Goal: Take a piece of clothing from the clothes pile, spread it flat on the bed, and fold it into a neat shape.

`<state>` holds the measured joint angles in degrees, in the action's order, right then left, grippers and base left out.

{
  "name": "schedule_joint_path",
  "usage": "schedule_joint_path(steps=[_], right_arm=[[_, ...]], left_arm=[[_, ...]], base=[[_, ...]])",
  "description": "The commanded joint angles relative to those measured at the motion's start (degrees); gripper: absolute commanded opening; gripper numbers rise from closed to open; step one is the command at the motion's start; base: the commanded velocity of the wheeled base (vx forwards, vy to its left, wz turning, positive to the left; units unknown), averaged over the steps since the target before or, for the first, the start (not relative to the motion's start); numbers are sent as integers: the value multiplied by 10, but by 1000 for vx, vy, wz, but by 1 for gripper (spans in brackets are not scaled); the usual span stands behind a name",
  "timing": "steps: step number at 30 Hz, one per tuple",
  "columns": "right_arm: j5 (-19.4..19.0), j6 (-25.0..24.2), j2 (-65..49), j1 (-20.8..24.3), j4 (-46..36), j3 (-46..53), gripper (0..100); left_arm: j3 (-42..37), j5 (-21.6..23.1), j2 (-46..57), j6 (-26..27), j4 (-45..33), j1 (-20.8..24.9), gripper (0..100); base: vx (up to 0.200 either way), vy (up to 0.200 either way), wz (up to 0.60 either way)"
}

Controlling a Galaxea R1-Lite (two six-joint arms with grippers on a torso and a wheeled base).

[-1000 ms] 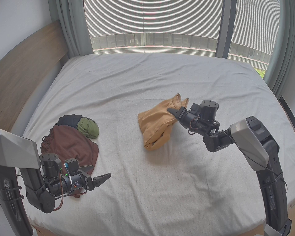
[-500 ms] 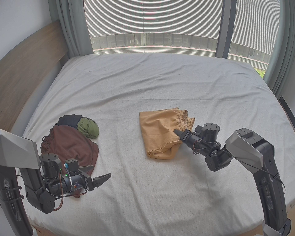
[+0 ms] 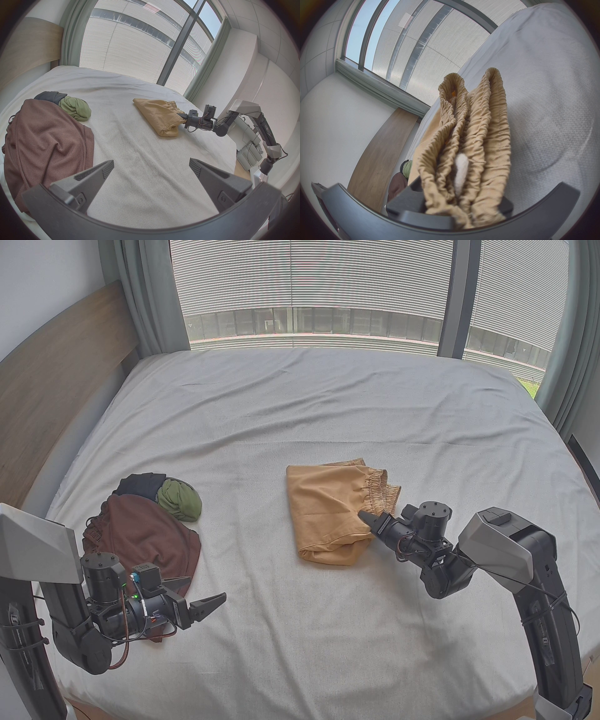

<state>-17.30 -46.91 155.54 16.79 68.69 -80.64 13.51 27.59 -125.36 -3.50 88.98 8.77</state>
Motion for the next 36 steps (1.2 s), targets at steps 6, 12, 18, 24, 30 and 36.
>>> schedule_joint_path(steps=[6, 12, 18, 24, 30, 36], right_arm=[[0, 2, -45, -35, 17, 45, 100], [0, 4, -114, -72, 19, 92, 100], [-2, 5, -181, -72, 30, 133, 100], [-2, 6, -201, -24, 30, 151, 100], [-1, 27, -159, 10, 28, 131, 100], [-1, 38, -108, 20, 23, 104, 100]], left_arm=[[-1, 0, 0, 0, 1, 1, 100], [-1, 0, 0, 0, 1, 2, 100], [0, 0, 0, 0, 1, 2, 100], [0, 0, -1, 0, 1, 0, 100], [0, 0, -1, 0, 1, -1, 100], [-1, 1, -1, 1, 0, -1, 100]], base=[[0, 0, 0], [0, 0, 0], [0, 0, 0], [0, 0, 0], [0, 0, 0], [0, 0, 0]])
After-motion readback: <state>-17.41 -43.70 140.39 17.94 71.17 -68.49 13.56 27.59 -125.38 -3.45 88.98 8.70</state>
